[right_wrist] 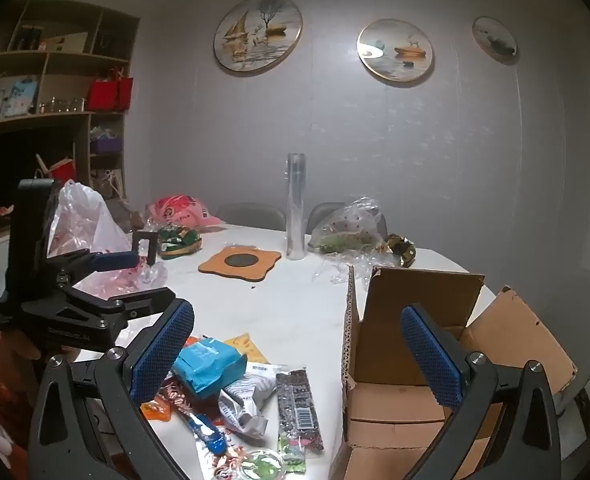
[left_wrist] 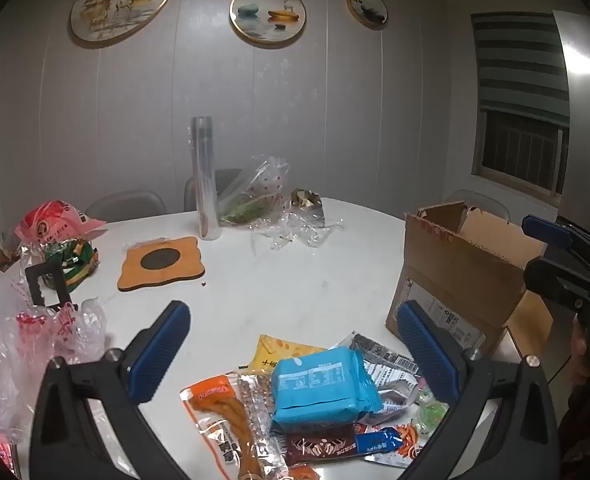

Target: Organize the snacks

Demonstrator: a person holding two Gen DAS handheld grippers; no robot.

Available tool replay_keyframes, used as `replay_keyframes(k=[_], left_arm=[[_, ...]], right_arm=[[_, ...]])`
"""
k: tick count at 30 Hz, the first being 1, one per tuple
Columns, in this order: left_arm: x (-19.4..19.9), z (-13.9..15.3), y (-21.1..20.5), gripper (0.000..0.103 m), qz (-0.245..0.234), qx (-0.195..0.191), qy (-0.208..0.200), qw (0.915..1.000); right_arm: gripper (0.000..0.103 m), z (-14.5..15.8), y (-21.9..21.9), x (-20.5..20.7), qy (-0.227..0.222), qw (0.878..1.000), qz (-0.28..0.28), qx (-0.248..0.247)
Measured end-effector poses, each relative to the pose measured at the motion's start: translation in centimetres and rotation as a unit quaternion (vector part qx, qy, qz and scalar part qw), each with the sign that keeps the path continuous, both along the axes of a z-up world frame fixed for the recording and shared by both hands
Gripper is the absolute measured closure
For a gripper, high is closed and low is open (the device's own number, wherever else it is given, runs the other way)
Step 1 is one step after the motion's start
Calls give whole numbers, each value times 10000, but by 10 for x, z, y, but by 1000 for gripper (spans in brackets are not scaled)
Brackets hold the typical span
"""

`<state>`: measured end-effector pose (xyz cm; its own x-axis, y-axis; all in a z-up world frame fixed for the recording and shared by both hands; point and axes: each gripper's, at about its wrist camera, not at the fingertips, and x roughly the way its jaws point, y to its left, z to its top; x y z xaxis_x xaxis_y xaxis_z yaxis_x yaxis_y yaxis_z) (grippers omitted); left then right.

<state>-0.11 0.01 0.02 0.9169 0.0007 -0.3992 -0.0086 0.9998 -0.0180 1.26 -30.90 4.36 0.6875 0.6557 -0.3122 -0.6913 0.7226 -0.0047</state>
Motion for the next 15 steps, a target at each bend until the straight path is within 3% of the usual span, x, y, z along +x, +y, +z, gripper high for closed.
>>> replay_keyframes(k=[15], left_arm=[[-2, -2, 1, 1, 28, -49, 25, 10000]], right_arm=[[0, -2, 0, -1, -46, 10000, 2, -10]])
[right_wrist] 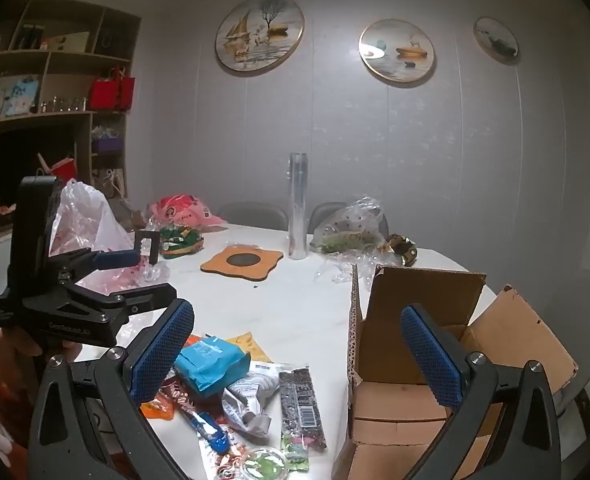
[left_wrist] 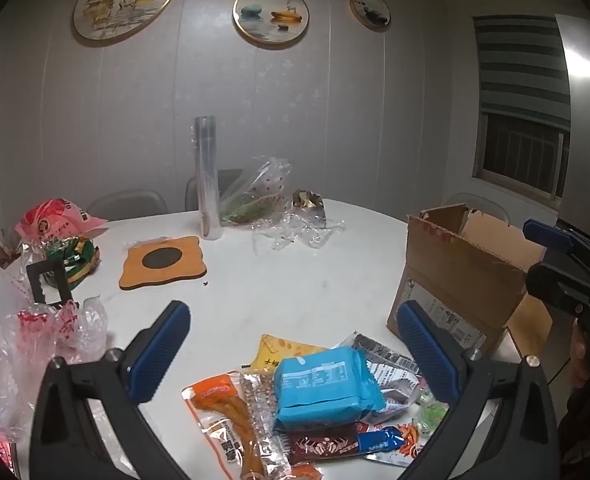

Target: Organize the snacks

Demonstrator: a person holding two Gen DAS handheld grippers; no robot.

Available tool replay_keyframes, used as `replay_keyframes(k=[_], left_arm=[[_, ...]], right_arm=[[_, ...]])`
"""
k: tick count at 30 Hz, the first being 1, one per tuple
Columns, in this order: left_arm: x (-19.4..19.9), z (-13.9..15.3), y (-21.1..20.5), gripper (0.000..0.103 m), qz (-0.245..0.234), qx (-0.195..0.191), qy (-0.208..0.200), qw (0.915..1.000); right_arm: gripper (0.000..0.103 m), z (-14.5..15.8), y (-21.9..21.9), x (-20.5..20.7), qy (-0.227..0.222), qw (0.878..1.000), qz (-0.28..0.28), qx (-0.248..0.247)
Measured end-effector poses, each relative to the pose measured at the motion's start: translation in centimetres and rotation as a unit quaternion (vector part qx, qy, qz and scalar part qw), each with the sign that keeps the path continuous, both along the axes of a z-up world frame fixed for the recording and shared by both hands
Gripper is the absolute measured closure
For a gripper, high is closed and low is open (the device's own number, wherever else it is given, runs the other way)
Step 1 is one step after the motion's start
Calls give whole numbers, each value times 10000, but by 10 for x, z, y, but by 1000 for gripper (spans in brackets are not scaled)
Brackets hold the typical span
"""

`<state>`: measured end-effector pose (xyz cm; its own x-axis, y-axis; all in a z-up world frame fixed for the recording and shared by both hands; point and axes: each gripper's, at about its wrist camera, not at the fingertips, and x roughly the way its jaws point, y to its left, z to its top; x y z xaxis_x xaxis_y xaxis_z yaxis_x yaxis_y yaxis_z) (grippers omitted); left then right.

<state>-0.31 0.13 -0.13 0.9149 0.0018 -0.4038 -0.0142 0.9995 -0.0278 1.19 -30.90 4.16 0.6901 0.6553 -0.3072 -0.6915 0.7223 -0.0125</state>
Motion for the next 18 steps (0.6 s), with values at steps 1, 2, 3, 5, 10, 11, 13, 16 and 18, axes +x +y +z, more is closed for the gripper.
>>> replay_keyframes(k=[1, 2, 3, 5, 10, 11, 13, 16, 18], left_arm=[[0, 0, 1, 1, -4, -16, 1, 10000], [0, 0, 1, 1, -4, -19, 1, 10000], [1, 0, 1, 1, 0, -25, 8, 10000], [0, 0, 1, 1, -2, -20, 5, 10000], [0, 0, 2, 1, 22, -25, -10, 10000], [0, -1, 3, 1, 28, -28, -4, 10000], [0, -1, 4, 1, 31, -37, -1, 10000], [0, -2, 4, 1, 22, -49, 1, 10000], [0, -2, 5, 1, -8, -91, -2, 10000]], right_arm=[[0, 2, 2, -1, -3, 10000, 3, -4], [0, 1, 2, -1, -5, 10000, 8, -7], [0, 1, 2, -1, -2, 10000, 10, -5], [0, 2, 2, -3, -10, 10000, 19, -12], [0, -1, 5, -1, 11, 10000, 39, -37], [0, 0, 6, 0, 10, 10000, 39, -41], [0, 0, 5, 0, 10, 10000, 38, -37], [0, 0, 5, 0, 9, 10000, 40, -41], [0, 0, 5, 0, 2, 10000, 41, -52]])
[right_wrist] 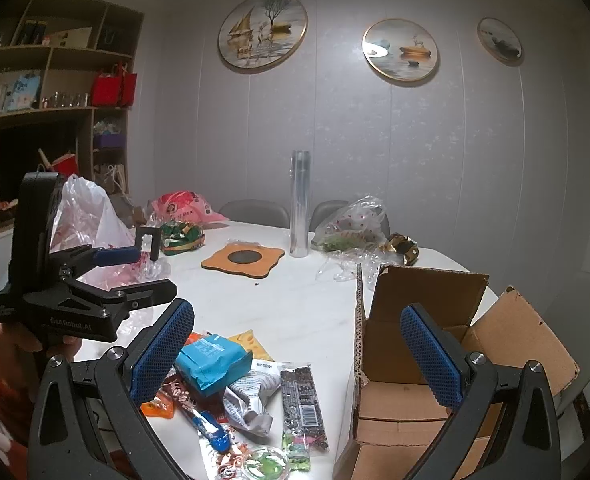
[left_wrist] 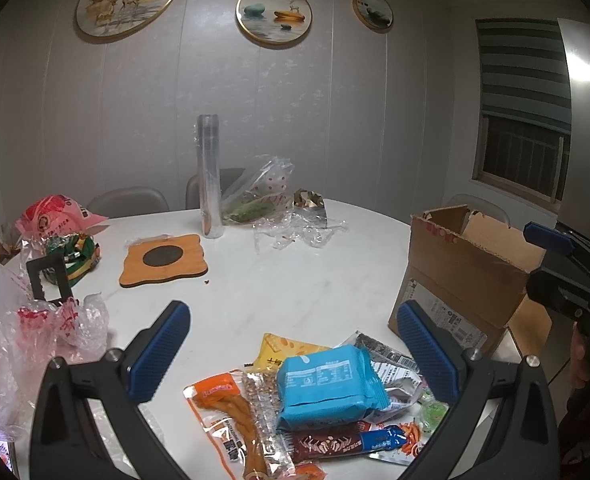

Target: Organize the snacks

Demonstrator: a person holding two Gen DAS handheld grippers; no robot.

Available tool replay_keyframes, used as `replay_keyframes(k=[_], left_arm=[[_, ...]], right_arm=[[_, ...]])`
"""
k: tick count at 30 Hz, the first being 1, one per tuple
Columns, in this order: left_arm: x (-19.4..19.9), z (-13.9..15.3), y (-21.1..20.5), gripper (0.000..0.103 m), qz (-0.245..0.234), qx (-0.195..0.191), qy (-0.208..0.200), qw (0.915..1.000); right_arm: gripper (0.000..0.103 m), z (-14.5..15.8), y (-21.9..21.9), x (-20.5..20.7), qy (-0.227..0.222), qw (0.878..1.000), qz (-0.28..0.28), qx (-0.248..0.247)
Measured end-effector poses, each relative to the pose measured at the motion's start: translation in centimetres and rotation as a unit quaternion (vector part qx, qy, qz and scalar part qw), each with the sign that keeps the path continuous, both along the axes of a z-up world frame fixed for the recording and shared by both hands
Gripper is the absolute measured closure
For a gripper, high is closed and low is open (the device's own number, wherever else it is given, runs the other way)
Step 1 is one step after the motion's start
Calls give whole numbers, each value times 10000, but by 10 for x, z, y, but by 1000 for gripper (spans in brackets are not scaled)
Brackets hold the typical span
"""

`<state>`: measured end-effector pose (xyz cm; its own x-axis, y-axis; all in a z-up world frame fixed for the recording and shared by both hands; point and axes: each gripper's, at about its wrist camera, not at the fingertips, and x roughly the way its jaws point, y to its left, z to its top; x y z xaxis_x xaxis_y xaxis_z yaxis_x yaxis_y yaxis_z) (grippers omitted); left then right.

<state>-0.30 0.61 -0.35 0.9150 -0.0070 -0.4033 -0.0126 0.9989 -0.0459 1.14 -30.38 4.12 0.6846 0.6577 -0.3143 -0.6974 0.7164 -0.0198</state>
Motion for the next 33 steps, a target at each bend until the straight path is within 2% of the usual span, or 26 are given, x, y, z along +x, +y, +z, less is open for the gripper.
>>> replay_keyframes(k=[13, 33], left_arm=[[-6, 3, 9, 1, -4, -102, -33, 9999], [-14, 6, 13, 1, 26, -43, -49, 10000]], right_arm=[[0, -2, 3, -1, -13, 10000, -19, -68], [0, -4, 3, -2, 7, 10000, -24, -61]])
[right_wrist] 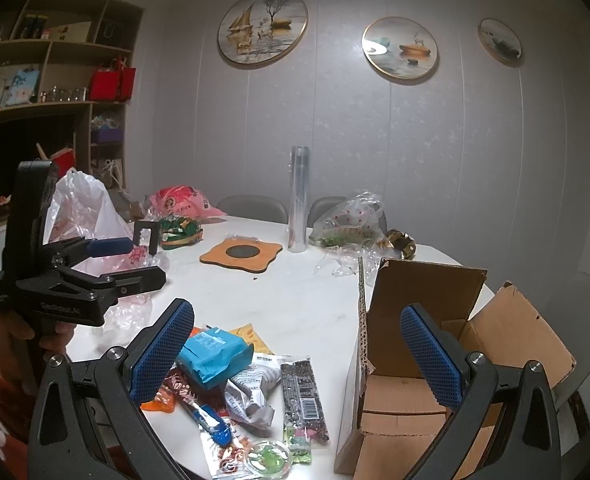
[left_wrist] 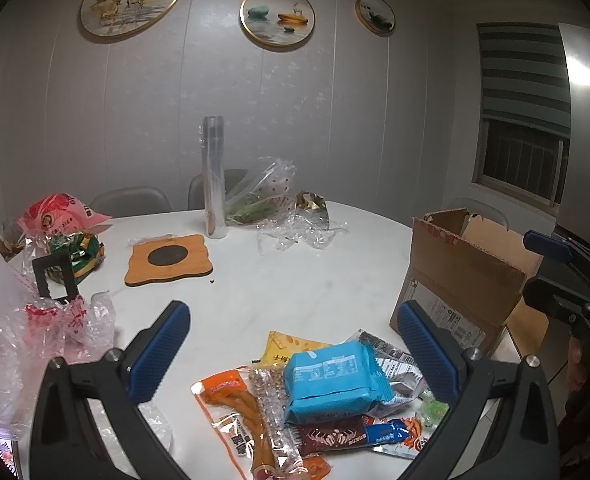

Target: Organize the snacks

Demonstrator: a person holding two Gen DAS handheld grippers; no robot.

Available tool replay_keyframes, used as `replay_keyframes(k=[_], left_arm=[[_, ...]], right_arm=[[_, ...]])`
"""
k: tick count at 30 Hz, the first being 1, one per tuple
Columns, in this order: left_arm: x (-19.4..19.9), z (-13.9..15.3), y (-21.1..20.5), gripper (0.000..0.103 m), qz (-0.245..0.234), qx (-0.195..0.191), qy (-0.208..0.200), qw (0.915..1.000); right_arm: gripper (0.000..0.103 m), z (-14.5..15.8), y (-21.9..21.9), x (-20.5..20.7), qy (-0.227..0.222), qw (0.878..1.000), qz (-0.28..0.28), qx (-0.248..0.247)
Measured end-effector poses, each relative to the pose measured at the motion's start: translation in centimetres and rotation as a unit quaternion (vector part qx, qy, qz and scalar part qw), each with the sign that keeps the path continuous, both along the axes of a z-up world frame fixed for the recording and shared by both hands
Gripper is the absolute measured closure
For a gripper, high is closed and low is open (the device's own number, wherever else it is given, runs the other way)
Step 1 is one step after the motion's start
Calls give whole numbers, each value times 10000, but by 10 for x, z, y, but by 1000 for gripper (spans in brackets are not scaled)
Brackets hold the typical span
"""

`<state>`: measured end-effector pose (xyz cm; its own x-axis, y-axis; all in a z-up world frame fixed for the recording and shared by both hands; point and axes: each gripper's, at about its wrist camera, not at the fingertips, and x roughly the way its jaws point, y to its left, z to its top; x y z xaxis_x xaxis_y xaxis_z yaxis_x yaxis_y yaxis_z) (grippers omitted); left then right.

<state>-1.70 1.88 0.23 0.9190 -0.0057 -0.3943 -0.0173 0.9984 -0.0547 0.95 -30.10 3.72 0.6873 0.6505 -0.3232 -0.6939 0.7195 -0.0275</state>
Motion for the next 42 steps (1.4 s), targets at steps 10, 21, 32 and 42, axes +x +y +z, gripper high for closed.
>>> replay_keyframes(k=[10, 21, 32, 42], left_arm=[[-3, 1, 6, 1, -120, -75, -52, 9999], [-6, -1, 33, 1, -454, -102, -182, 9987], [22, -31, 65, 1, -910, 197, 337, 9951], [76, -69, 37, 1, -2466, -155, 1255, 9608]], right_arm=[[0, -1, -1, -5, 49, 10000, 25, -10], [0, 9, 28, -24, -76, 9986, 359, -376], [23, -23, 89, -42, -126, 9940, 564, -929], [34, -92, 107, -7, 1042, 9855, 306, -1303]])
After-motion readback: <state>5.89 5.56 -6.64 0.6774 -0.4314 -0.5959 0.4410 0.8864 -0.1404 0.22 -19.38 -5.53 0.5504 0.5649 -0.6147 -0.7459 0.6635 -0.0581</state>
